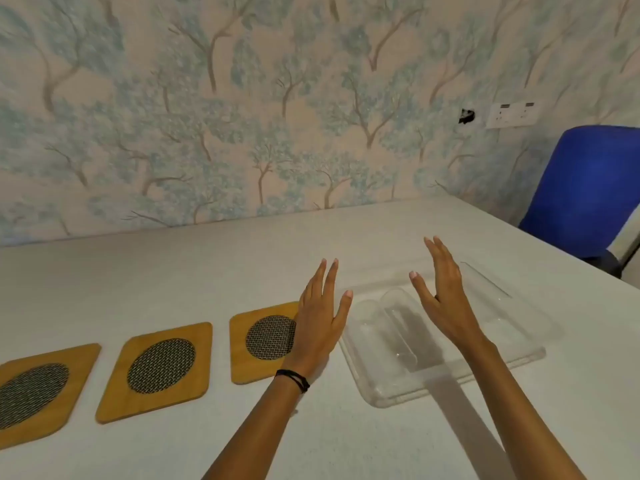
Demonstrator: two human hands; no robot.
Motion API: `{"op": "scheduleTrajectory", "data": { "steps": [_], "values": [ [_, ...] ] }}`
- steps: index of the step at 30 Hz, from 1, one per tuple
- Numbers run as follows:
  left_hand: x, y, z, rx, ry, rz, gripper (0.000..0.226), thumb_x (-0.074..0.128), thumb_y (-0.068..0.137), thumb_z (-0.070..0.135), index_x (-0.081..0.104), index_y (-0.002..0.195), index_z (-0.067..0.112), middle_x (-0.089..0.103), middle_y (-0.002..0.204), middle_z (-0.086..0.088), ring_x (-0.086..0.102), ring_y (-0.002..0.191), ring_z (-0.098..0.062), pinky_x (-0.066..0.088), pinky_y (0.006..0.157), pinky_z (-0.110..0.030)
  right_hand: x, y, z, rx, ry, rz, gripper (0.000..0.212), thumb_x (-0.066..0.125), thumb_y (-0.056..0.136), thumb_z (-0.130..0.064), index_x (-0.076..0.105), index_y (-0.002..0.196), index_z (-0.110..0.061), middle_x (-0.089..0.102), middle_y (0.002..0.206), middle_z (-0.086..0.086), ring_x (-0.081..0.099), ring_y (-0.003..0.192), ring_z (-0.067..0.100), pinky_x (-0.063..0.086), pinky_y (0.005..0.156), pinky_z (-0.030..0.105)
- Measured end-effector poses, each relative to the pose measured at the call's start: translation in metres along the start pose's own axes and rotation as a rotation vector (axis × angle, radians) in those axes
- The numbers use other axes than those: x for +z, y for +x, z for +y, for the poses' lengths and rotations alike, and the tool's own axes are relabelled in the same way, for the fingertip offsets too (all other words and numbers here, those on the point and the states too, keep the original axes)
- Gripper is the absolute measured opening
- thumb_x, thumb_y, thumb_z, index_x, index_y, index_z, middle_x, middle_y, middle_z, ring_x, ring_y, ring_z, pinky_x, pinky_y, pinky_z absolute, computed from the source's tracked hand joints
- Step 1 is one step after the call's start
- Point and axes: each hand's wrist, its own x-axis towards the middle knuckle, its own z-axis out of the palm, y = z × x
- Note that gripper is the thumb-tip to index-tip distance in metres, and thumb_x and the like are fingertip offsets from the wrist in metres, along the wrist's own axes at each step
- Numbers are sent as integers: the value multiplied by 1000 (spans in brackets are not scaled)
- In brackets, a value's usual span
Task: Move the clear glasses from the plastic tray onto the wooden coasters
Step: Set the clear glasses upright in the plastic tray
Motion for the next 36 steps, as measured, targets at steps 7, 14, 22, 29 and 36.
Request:
{"op": "scheduleTrajectory", "data": {
  "steps": [7, 14, 22, 29, 36],
  "values": [
    [22, 0, -11, -133, -55, -132, 68, 26, 87, 68, -2, 144, 44, 3, 159, 9, 8, 144, -12, 11, 109, -29, 7, -10, 26, 142, -47, -116, 52, 50, 92, -34, 33, 141, -25, 18, 156, 3, 29, 139, 24, 38, 102, 38],
    [27, -2, -17, -167, -71, -218, 73, 41, 91, 55, 3, 148, 29, 7, 159, 4, 8, 144, -13, 12, 113, -31, 11, -15, 36, 179, -58, -219, 49, 56, 87, -41, 43, 132, -27, 40, 141, 0, 51, 120, 19, 48, 95, 38],
    [31, -10, -20, -198, -86, -216, 74, 33, 90, 61, 0, 148, 29, 1, 159, 6, 4, 144, -10, 8, 113, -28, 12, -24, 34, 207, -253, -273, 55, 57, 82, -50, 43, 131, -28, 49, 134, 2, 54, 114, 20, 48, 87, 40],
    [34, -15, -18, -221, -68, -167, 78, 24, 85, 68, 8, 148, 26, 5, 159, 4, 10, 144, -14, 11, 111, -28, 12, -32, 24, 204, -387, -305, 64, 56, 82, -54, 34, 136, -27, 55, 130, 4, 53, 116, 23, 47, 83, 37],
    [34, -15, -17, -226, -54, -165, 79, 22, 84, 69, 8, 148, 25, 6, 159, 4, 12, 144, -15, 13, 111, -29, 11, -34, 21, 264, -473, -363, 77, 60, 79, -55, 24, 141, -26, 59, 124, 8, 58, 109, 27, 49, 81, 39]
  ]
}}
